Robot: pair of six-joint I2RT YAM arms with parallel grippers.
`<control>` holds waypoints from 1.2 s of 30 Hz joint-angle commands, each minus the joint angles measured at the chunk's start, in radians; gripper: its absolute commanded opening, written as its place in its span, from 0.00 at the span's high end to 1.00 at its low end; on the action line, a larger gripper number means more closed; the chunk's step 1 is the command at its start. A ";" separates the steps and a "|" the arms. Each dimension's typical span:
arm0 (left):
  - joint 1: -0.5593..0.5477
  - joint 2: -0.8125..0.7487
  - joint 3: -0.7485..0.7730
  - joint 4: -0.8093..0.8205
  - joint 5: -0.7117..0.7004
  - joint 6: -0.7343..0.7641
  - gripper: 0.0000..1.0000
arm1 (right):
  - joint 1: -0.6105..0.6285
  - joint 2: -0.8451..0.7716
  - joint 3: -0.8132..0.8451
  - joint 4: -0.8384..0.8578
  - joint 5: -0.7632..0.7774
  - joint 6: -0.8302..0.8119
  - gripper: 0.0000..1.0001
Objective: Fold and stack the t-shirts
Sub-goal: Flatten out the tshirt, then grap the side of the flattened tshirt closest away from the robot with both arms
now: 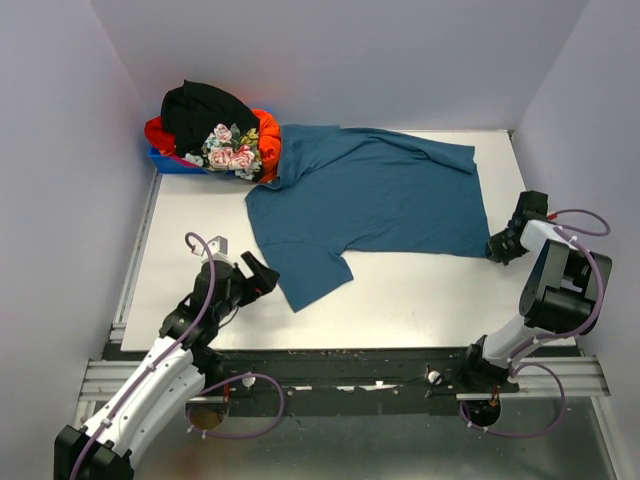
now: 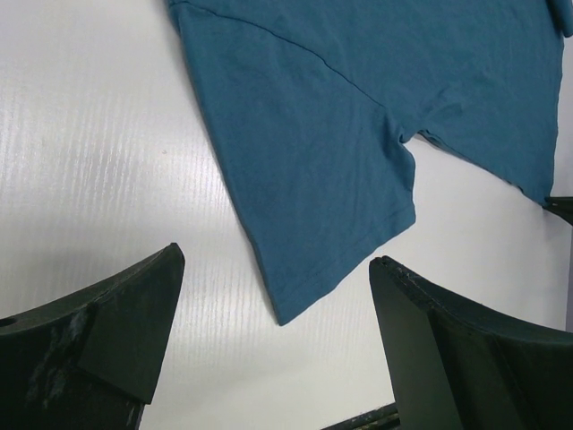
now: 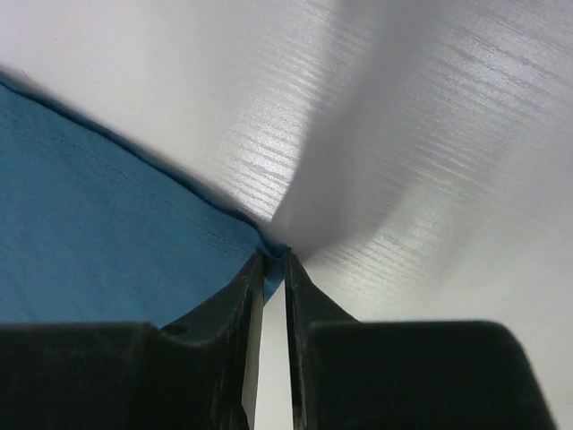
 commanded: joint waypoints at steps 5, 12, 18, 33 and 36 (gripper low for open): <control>-0.011 0.056 0.052 -0.027 0.053 -0.016 0.07 | -0.004 -0.070 -0.030 -0.001 0.039 0.011 0.99; -0.076 0.093 0.100 -0.133 0.062 -0.040 0.21 | -0.003 -0.128 -0.093 0.045 0.031 0.008 0.99; -0.160 0.128 0.086 -0.165 0.010 -0.118 0.26 | -0.003 -0.139 -0.151 0.109 0.043 0.017 0.99; -0.421 0.412 0.135 -0.087 -0.185 -0.269 0.31 | -0.003 -0.109 -0.151 0.125 0.011 0.024 0.99; -0.441 0.460 0.149 -0.081 -0.225 -0.269 0.32 | -0.003 -0.109 -0.153 0.125 0.013 0.024 0.99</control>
